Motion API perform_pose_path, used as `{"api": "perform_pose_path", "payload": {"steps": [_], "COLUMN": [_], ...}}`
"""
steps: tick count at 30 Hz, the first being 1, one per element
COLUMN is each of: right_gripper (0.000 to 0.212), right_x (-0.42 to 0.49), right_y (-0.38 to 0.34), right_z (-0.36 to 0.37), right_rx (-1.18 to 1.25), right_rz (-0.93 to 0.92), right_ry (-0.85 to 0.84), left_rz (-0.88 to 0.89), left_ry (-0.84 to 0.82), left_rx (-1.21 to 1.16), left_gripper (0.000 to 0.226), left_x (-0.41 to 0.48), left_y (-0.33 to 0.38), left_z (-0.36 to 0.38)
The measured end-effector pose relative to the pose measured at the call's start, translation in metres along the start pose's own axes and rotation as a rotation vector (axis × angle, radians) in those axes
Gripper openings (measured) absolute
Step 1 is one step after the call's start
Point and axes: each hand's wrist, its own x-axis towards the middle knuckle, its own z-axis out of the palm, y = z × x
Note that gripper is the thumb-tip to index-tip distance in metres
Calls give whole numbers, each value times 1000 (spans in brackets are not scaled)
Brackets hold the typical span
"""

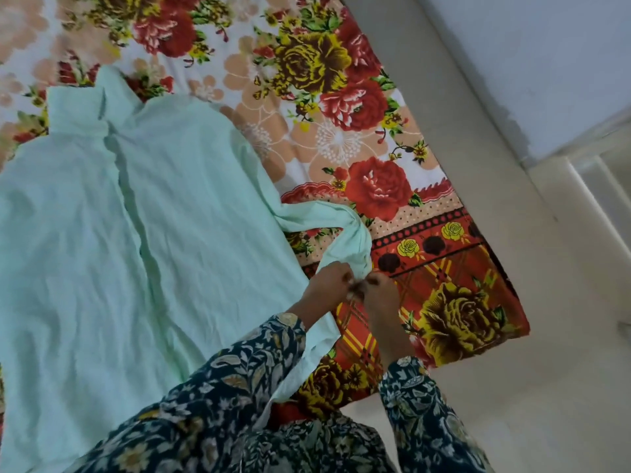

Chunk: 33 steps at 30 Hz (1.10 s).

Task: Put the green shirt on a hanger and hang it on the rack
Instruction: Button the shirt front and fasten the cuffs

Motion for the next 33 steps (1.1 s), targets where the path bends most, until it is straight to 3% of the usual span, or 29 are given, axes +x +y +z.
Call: {"api": "perform_pose_path", "payload": {"steps": [3,7,10,13,16,18,22,27,33], "right_gripper": [21,6,13,20,14,11,28,15,18], "right_x": [-8,-8,-10,-15,-23,-29,-41,-56,-70], "right_y": [-5,-10,-12,-16,-21,-26,-36,-44,-50], "right_z": [-14,-25,-26,-26,-26,-25,-19,-28,-21], "right_rx": [164,330,362,356,348,301,74,51,-208], "right_rz": [3,43,38,16,-21,-68,-168,-250,-432], "right_ry": [-29,-77,-90,-79,-83,-126,-114,-146,-31], "left_rz": [-48,-60,-80,-112,-189,-203,-196,-241,-199], "left_ry": [28,34,-33,-12,25,35,24,89,30], "left_rx": [-274,-439,-540,-634,-845,-874,-872,-868,-918], "left_gripper": [13,5,18,12,12,16,13,10,13], "left_x": [2,0,-10,-18,-25,-31,-39,-46,-61], "left_y": [0,3,11,12,10,10,14,14,24], "left_z": [-11,-17,-10,-9,-15,-19,-29,-42,-52]}}
